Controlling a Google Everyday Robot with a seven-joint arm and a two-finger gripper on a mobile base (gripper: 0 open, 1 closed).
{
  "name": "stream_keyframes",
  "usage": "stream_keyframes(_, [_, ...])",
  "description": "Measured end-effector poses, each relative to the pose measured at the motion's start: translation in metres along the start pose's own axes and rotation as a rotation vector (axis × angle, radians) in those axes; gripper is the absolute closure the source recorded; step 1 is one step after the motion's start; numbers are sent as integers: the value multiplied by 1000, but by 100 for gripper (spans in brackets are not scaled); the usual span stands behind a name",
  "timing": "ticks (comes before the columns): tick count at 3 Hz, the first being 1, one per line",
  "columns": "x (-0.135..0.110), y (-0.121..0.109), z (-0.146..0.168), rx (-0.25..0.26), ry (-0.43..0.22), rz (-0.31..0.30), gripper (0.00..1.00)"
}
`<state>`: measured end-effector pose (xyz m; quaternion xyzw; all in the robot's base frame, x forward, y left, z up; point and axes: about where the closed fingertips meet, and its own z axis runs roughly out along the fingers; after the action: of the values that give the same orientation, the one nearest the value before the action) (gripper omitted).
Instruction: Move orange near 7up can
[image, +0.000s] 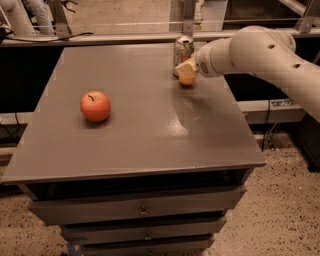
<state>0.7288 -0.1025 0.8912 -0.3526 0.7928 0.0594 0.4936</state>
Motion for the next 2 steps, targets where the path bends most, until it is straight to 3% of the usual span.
stream_keyframes(1, [1, 0, 1, -2, 2, 4, 0])
stream_keyframes(2, [2, 2, 3, -6, 6, 12, 0])
